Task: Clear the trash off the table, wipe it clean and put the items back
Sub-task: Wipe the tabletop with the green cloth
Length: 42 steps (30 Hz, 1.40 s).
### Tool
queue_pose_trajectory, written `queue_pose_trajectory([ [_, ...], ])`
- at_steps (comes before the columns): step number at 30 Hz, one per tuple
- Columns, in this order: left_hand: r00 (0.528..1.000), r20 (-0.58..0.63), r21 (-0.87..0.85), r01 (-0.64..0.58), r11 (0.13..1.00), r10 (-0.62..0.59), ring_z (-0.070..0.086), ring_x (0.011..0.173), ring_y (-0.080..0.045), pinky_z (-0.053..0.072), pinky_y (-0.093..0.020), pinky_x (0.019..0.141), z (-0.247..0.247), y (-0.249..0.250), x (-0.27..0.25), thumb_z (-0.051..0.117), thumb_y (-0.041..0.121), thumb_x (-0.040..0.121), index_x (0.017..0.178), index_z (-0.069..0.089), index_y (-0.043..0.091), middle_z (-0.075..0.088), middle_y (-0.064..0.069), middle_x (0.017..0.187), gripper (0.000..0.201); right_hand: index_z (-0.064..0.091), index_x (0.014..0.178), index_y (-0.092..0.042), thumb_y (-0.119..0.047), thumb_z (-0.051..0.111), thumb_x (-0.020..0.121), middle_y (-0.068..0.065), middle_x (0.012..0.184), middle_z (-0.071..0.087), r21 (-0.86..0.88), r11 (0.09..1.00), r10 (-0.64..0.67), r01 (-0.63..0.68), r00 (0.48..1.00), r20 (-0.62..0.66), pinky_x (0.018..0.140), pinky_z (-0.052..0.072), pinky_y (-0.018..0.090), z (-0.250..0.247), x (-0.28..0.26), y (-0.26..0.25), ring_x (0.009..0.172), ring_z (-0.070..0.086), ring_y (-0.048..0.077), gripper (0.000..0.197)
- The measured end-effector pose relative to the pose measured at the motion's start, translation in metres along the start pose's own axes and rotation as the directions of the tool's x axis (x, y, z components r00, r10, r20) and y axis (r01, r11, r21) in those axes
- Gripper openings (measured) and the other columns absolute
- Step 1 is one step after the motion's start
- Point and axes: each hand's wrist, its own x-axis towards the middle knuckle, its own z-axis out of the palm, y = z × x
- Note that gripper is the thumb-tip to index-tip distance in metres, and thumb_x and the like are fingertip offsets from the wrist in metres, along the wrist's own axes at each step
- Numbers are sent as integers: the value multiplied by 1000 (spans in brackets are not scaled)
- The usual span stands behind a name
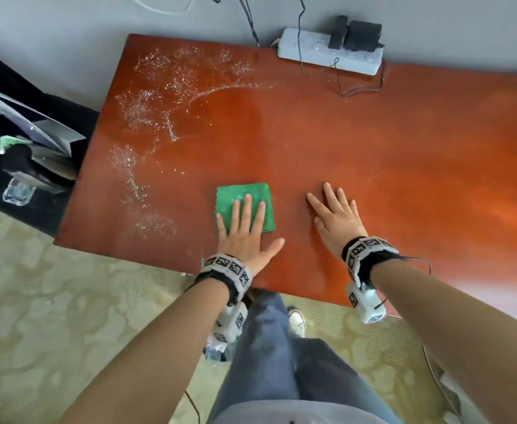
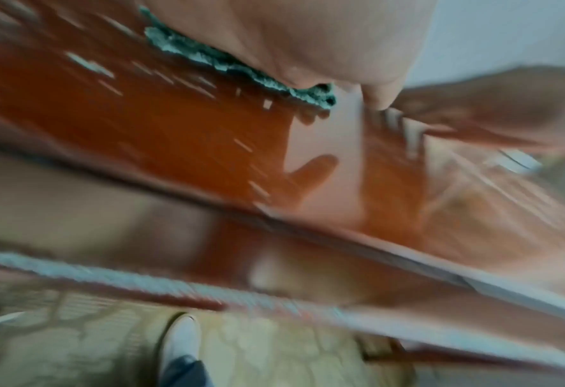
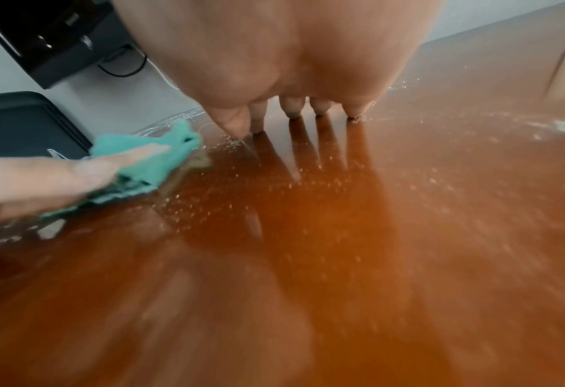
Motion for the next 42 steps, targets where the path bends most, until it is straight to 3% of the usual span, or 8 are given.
queue_pose_trajectory([
  [5,982,7,83,-190,978,190,-26,149,-16,-4,-59,119,30,48,-32,4,74,93,156,-16,36,-31,8,160,76,14,157,-36,-24,31,103,2,166,-7,9,998,-55,55,998,-22,123,0,48,15,-27,15,152,-7,28,57],
  [11,957,-5,-97,287,953,-289,-22,150,-19,-4,-58,120,10,-79,-37,-1,73,92,153,-22,38,-35,6,159,74,13,157,-35,-24,30,103,1,166,-9,26,999,-34,35,998,-44,123,-3,47,21,-48,28,152,-9,26,57],
  [14,940,40,-91,342,935,-339,-20,151,-22,-1,-59,121,10,-99,-49,-1,78,87,155,-20,34,-34,4,159,83,15,157,-34,-26,29,104,1,166,-8,58,998,5,-2,999,-53,122,-4,48,25,-49,22,152,-9,27,55],
  [24,986,65,56,-159,986,155,-32,146,-21,-5,-59,119,52,45,-73,0,74,94,154,-22,31,-41,4,156,77,19,157,-29,-28,30,104,4,166,-4,85,996,22,-16,998,-63,122,0,53,25,-34,-21,152,-5,31,54],
  [27,984,57,71,-174,982,170,-32,146,-16,-5,-57,120,48,7,-67,-5,71,95,152,-25,37,-42,9,155,70,18,157,-29,-28,30,104,4,166,-4,82,996,26,-21,998,-63,122,0,52,29,-31,-37,152,-5,31,54],
  [35,968,7,-55,249,967,-249,-24,149,-21,-3,-59,121,4,-224,-61,-6,73,90,149,-30,37,-42,5,154,74,17,157,-28,-27,32,103,5,166,-2,77,994,91,-81,987,-130,122,1,52,59,-29,-104,151,-4,33,56],
  [39,985,-36,-34,167,985,-169,-27,148,-26,-9,-60,118,5,-235,-59,-2,77,89,152,-28,30,-41,-1,155,83,15,157,-29,-26,32,103,5,166,-3,84,986,154,-143,977,-147,122,3,51,77,-25,-155,152,-4,32,57],
  [42,993,3,58,-120,991,121,-33,145,-28,-13,-61,117,23,-202,-75,-6,76,90,152,-28,27,-42,-3,155,82,16,157,-31,-25,31,103,5,166,-3,108,980,182,-168,973,-144,122,4,50,89,-20,-202,152,-3,32,56],
])
